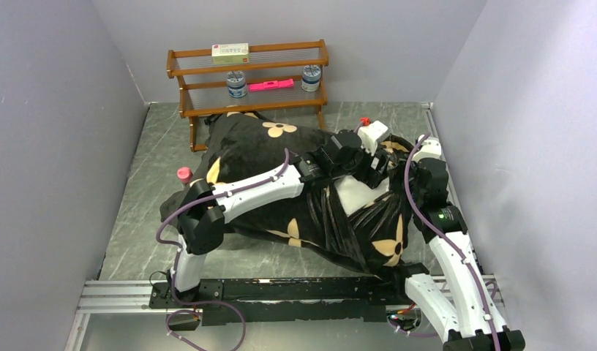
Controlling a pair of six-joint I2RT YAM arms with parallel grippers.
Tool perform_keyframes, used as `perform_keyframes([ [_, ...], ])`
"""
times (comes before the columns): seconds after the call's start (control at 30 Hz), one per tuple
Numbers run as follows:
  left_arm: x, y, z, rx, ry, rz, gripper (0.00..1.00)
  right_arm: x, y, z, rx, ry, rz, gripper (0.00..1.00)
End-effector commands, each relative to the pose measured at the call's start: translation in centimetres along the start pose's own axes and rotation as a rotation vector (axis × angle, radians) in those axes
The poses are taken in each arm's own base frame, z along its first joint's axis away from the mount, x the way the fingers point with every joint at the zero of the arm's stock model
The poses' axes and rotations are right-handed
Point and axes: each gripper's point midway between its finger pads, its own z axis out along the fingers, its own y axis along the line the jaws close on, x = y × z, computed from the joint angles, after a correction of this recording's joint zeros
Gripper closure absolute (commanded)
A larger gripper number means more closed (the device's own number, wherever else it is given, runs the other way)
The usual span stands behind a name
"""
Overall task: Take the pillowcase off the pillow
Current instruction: Remove the pillow from the pillowcase.
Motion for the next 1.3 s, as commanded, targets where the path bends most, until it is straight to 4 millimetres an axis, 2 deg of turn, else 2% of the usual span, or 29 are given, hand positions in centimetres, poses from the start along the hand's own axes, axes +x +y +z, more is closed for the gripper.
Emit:
perform_keyframes([
  [0.0,-0.4,1.2,-0.2,-0.083,0.006,-0.037,0.17,-2.4,-0.2,-0.8,0.022,-0.099,0.011,1.00],
  [0.13,1.5,2.2,0.6,-0.122,0.070,-0.013,0.16,-2.4,-0.6,-0.8,0.047,-0.104,0.022,1.00],
  [0.43,6.9,5.1,1.9,-0.230,0.208,0.048,0.14,-2.5,-0.2,-0.9,0.021,-0.118,0.033,1.00],
  [0.6,9.5,5.9,2.8,-0.248,0.251,0.055,0.15,-2.7,0.2,-1.0,0.001,-0.125,0.032,1.00],
  [0.7,10.8,5.9,3.5,-0.235,0.269,0.059,0.26,-2.4,0.3,-0.9,-0.006,-0.121,0.038,1.00],
  [0.77,11.8,6.2,3.6,-0.233,0.286,0.063,0.43,-2.3,0.1,-0.8,0.002,-0.123,0.043,1.00],
  [0.8,12.2,6.3,3.6,-0.231,0.295,0.063,0.56,-2.4,0.0,-0.9,0.008,-0.125,0.045,1.00],
  [0.83,12.1,6.3,3.3,-0.226,0.294,0.064,0.67,-2.4,-0.1,-0.9,0.016,-0.127,0.044,1.00],
  [0.93,11.0,5.9,2.4,-0.196,0.255,0.078,0.93,-2.6,-0.7,-1.0,0.051,-0.129,0.037,1.00],
  [1.07,9.4,4.7,0.6,-0.134,0.208,0.100,0.95,-3.1,-1.3,-1.1,0.092,-0.138,0.040,1.00],
  [1.27,6.6,2.9,-3.4,-0.052,0.120,0.111,0.95,-3.9,-2.6,-1.0,0.176,-0.143,0.052,1.00],
])
